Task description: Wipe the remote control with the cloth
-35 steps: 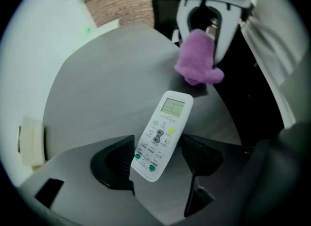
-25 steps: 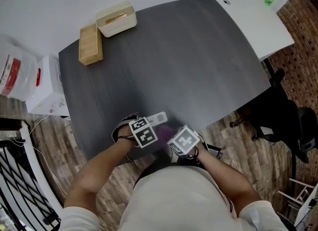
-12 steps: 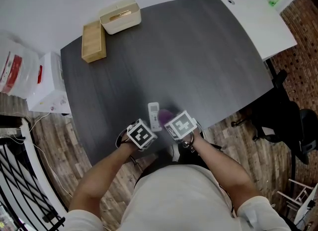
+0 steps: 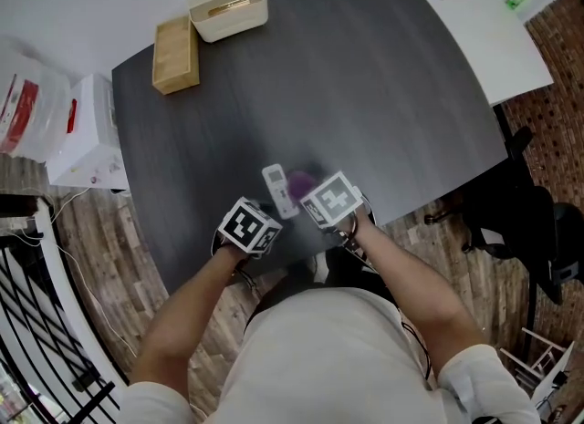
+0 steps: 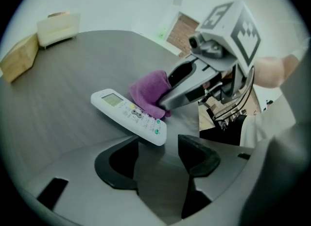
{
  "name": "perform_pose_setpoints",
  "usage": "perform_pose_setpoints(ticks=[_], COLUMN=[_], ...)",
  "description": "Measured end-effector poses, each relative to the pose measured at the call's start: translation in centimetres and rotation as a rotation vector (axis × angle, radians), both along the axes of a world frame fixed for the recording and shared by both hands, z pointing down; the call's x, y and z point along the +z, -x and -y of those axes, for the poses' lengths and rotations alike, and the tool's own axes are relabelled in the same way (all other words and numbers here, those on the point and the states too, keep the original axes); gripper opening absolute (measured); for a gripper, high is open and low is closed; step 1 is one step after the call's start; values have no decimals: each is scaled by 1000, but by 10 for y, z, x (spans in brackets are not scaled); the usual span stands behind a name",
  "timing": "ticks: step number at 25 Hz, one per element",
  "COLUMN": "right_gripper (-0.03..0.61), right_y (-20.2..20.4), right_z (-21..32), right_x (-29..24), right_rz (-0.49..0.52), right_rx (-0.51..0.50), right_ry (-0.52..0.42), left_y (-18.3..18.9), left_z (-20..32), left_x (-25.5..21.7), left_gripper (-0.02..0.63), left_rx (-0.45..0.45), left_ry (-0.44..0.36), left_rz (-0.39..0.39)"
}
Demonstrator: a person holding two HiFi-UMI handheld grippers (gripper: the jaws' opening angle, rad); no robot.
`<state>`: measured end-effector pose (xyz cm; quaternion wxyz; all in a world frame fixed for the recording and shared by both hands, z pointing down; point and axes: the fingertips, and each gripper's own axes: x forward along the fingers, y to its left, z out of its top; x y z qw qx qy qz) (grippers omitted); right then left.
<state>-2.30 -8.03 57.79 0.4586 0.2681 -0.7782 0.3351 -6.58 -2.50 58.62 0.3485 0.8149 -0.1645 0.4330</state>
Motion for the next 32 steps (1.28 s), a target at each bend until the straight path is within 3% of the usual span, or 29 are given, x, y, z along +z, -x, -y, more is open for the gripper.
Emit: perform_pose_setpoints(ticks=[9, 17, 22, 26, 32], right_gripper=[121, 121, 121, 121, 121], right_y=[-12, -33, -34, -35, -44], right_z=[11, 18, 11, 1, -4], right_x=[-10, -29, -40, -53, -66], right_rz=[16, 40, 64, 91, 122], right_rx=[-7, 67, 95, 123, 221], right_ry=[6, -29, -55, -88, -187], left_y=[20, 35, 45, 47, 62], left_z=[11, 19, 24, 18, 9], left_x=[-8, -28, -64, -100, -122], left_gripper=[256, 256, 248, 194, 81], left_rx=[-143, -450, -625, -700, -760], left_ry=[-8, -15, -75, -127, -172], left_rz=[-77, -236, -436, -631, -709])
